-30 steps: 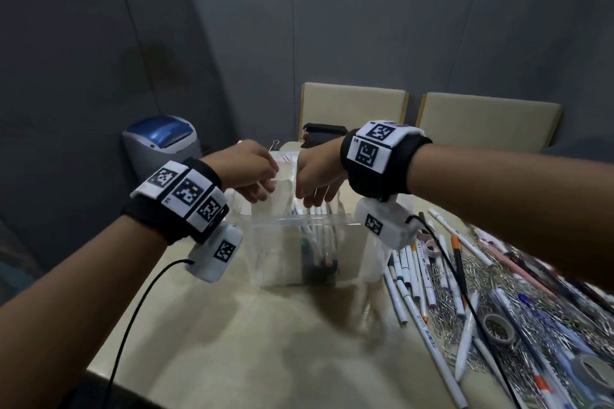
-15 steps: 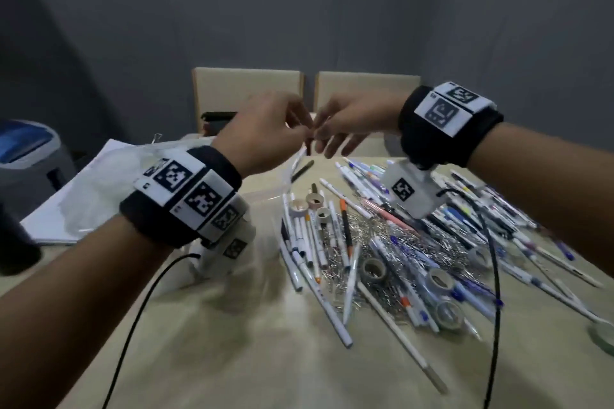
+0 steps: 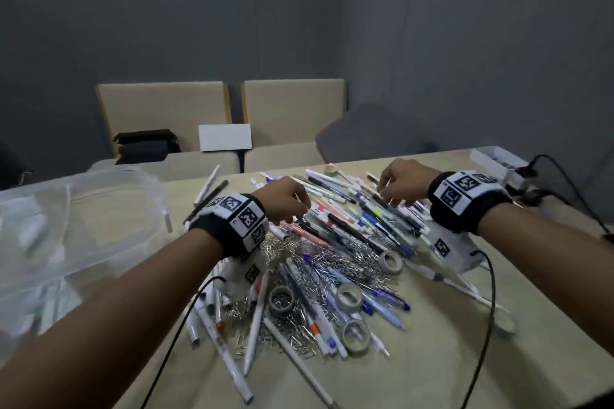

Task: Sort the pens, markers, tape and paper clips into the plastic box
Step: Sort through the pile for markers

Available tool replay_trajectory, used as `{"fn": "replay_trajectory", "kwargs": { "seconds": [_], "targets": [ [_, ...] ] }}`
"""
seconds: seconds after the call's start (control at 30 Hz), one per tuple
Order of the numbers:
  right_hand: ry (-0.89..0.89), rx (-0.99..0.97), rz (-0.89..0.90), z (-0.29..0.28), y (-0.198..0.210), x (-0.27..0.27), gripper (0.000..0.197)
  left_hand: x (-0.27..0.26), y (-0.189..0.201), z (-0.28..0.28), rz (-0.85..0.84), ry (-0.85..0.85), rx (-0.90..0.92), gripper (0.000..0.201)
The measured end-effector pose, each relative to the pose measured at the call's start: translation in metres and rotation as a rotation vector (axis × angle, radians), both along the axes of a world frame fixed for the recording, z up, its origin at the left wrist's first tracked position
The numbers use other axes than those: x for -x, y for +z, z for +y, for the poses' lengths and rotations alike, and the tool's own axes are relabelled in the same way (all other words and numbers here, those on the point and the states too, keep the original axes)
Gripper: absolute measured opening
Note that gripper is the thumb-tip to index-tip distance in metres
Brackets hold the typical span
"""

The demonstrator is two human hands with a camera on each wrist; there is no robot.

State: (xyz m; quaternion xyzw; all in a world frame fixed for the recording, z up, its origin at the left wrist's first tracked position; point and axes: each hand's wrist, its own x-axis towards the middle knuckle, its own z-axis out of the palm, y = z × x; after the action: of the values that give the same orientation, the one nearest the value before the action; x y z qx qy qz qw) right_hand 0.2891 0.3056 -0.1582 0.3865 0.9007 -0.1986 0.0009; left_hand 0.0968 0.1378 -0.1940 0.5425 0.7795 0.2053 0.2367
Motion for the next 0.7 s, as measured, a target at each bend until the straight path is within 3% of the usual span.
{"fn": "replay_trajectory", "kwargs": {
  "seconds": [0.37, 0.7],
  "targets": [
    [-0.081, -0.107, -0.002, 0.046, -0.042, -0.005, 0.023, 0.011, -0.014, 0.068, 0.065, 0.040, -0.002, 0.014],
    [0.050, -0.085, -0.096, 0.050, -0.072, 0.007, 0.012, 0.001, -0.029, 0.111, 0.220, -0.100, 0.066, 0.027]
  ]
}}
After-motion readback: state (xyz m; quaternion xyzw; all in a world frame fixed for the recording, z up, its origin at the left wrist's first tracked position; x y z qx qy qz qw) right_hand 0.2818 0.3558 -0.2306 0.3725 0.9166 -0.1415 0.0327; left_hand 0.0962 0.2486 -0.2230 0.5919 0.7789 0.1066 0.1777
